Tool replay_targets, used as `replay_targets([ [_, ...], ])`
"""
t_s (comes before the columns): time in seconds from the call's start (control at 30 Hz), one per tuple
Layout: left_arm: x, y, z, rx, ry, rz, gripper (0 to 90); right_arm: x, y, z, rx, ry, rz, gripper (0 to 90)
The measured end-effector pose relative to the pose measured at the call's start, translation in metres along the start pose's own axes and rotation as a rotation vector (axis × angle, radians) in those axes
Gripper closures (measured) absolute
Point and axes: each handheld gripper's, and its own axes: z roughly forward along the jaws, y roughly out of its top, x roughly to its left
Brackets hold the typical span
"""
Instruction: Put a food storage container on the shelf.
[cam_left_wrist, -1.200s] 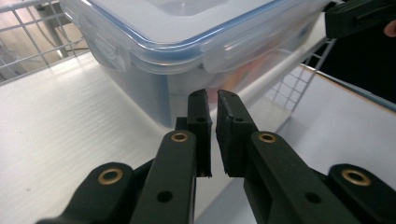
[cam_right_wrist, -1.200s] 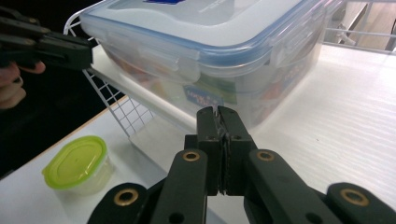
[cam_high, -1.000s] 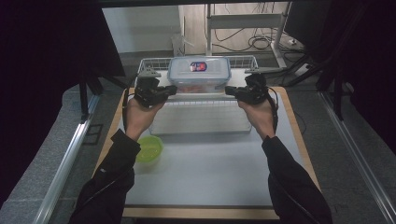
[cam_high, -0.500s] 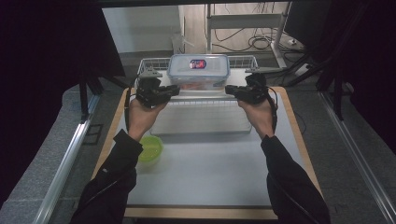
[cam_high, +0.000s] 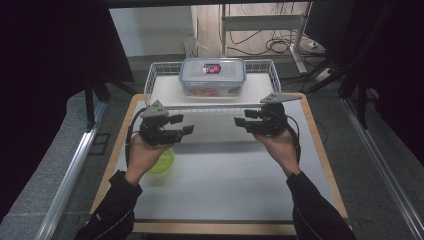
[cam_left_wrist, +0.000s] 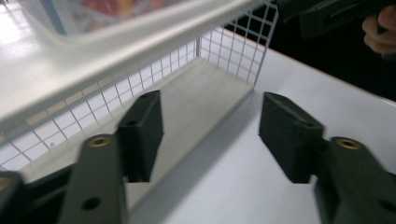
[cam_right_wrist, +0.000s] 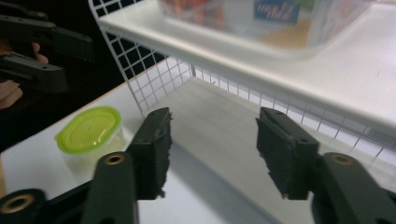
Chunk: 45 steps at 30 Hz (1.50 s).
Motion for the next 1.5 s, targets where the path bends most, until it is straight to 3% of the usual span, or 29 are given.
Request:
replay_targets([
  [0.1, -0.009, -0.011, -0.004, -0.006, 0.008, 0.03, 28.9, 0.006, -0.011, -0.003, 0.011, -0.007, -0.019, 35.3],
  [0.23, -0.019, -0.026, -0.008, -0.007, -0.005, 0.032, 20.8, 0.013, -0.029, -0.008, 0.002, 0.013, -0.035, 25.8],
  [0.43, -0.035, -0.052, -0.009, 0.006, 0.013, 0.038, 8.2, 0.017, -0.049, -0.014, 0.022, 0.004, -0.047, 14.5],
  [0.53, -0.039, -0.066, -0.011, 0.012, -0.006, 0.042, 8.0, 0.019, -0.058, -0.018, 0.022, 0.004, -0.034, 10.5],
  [0.7, -0.046, -0.082, -0.018, -0.008, 0.009, 0.064, 5.5, 0.024, -0.075, -0.021, 0.032, -0.004, -0.045, 7.5],
  [0.83, -0.048, -0.099, -0.024, -0.033, 0.003, 0.017, 2.3, 0.029, -0.092, -0.025, 0.038, 0.005, -0.047, 6.4],
  [1.0, -0.049, -0.12, -0.023, 0.005, 0.0, -0.012, 1.0, 0.032, -0.113, -0.03, 0.051, 0.004, -0.048, 6.2],
  [1.1, -0.051, -0.13, -0.023, 0.037, 0.023, -0.005, 2.2, 0.034, -0.126, -0.033, 0.059, -0.005, -0.06, 6.2],
  [1.2, -0.052, -0.136, -0.024, 0.047, 0.045, 0.007, 3.6, 0.036, -0.135, -0.035, 0.069, -0.002, -0.069, 6.2],
  [1.5, -0.05, -0.141, -0.023, 0.071, 0.061, -0.013, 3.8, 0.036, -0.154, -0.03, 0.129, -0.005, -0.085, 6.3],
])
